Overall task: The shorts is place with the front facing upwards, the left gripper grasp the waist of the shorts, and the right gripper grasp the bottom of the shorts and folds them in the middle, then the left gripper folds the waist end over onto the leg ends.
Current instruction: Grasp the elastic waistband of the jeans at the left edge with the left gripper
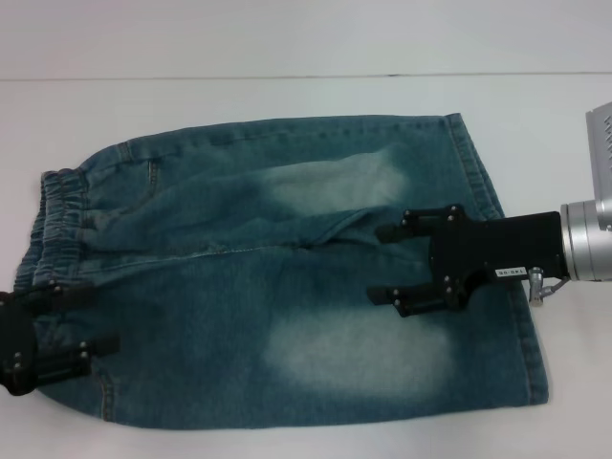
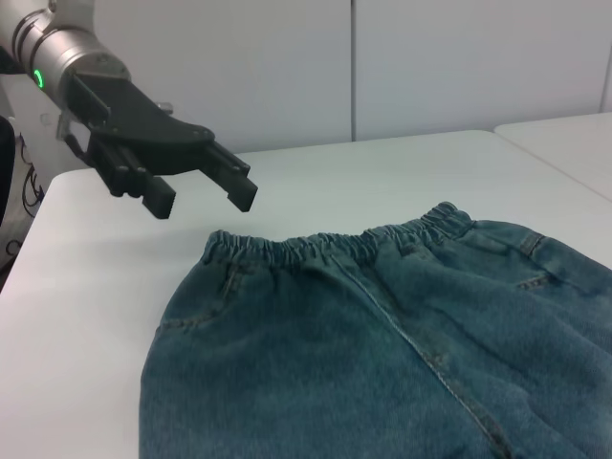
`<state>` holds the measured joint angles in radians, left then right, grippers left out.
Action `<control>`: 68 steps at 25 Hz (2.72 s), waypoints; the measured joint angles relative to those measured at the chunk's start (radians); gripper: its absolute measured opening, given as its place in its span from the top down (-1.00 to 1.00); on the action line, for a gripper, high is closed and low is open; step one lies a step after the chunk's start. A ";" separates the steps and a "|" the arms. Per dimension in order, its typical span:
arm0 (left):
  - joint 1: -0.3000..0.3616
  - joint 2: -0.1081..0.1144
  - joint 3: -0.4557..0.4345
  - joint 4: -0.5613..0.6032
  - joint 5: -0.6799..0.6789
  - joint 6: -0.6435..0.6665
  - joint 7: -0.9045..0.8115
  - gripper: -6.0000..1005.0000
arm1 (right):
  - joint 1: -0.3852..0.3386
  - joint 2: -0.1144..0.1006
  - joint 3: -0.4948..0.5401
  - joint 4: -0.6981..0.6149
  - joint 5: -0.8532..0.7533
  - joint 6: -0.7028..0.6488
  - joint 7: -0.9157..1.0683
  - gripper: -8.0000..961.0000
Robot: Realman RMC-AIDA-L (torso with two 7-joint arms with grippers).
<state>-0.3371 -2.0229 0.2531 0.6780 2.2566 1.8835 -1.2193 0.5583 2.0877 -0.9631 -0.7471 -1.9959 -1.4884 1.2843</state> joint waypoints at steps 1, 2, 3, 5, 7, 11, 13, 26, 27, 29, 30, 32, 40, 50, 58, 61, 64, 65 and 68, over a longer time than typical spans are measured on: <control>0.000 0.000 0.000 0.000 0.000 -0.002 -0.002 -0.56 | -0.002 0.000 0.001 0.002 0.000 0.000 -0.007 -0.71; 0.000 0.001 0.000 0.000 0.000 -0.002 -0.003 -0.56 | -0.003 0.000 0.001 0.003 0.000 0.000 -0.012 -0.71; 0.000 0.001 0.000 0.000 0.000 -0.002 -0.003 -0.56 | -0.004 0.001 0.001 0.004 0.000 0.000 -0.018 -0.71; -0.001 0.001 0.001 0.000 0.008 -0.003 -0.005 -0.57 | -0.004 0.001 -0.001 0.005 -0.001 0.001 -0.022 -0.71; -0.005 0.001 0.002 0.000 0.020 -0.003 -0.006 -0.57 | -0.004 0.002 -0.001 0.008 -0.001 0.001 -0.023 -0.71; -0.008 0.001 0.002 0.000 0.028 -0.005 -0.006 -0.57 | -0.005 0.002 0.003 0.017 0.002 0.001 -0.026 -0.71; -0.008 0.001 0.002 0.000 0.028 -0.006 -0.006 -0.57 | -0.005 0.002 0.004 0.018 0.002 0.001 -0.027 -0.71; -0.003 0.001 0.001 0.003 0.028 -0.011 -0.007 -0.57 | -0.005 0.005 0.004 0.022 0.008 0.002 -0.028 -0.71; -0.003 0.001 0.000 0.010 0.028 -0.011 -0.014 -0.57 | -0.005 0.005 0.004 0.022 0.010 0.002 -0.028 -0.71; -0.003 0.001 0.000 0.015 0.028 -0.011 -0.019 -0.57 | -0.005 0.005 0.004 0.022 0.018 0.002 -0.028 -0.71; -0.003 0.001 0.000 0.023 0.028 -0.011 -0.028 -0.57 | -0.005 0.005 0.004 0.022 0.021 0.002 -0.028 -0.71; -0.003 0.001 0.001 0.036 0.028 -0.008 -0.046 -0.57 | -0.006 0.004 0.004 0.022 0.027 0.002 -0.029 -0.71; -0.002 -0.004 0.013 0.181 0.043 0.013 -0.242 -0.57 | -0.006 0.003 0.007 0.021 0.039 0.002 -0.030 -0.71; -0.023 -0.008 0.074 0.392 0.164 -0.015 -0.526 -0.57 | -0.004 0.003 0.008 0.016 0.046 0.002 -0.033 -0.71; -0.073 -0.015 0.106 0.415 0.295 -0.113 -0.560 -0.56 | 0.003 0.005 0.006 0.019 0.054 0.002 -0.040 -0.71; -0.082 -0.017 0.134 0.409 0.324 -0.158 -0.567 -0.55 | 0.003 0.005 0.007 0.020 0.055 0.002 -0.040 -0.71; -0.085 -0.019 0.167 0.406 0.338 -0.191 -0.576 -0.54 | 0.003 0.005 0.007 0.020 0.056 0.001 -0.040 -0.71; -0.087 -0.019 0.175 0.405 0.345 -0.200 -0.580 -0.54 | 0.003 0.005 0.007 0.020 0.057 0.001 -0.040 -0.71; -0.090 -0.021 0.190 0.403 0.375 -0.218 -0.592 -0.53 | 0.003 0.005 0.007 0.020 0.057 0.001 -0.040 -0.71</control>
<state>-0.4272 -2.0435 0.4432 1.0814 2.6317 1.6653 -1.8109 0.5615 2.0924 -0.9556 -0.7271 -1.9389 -1.4873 1.2448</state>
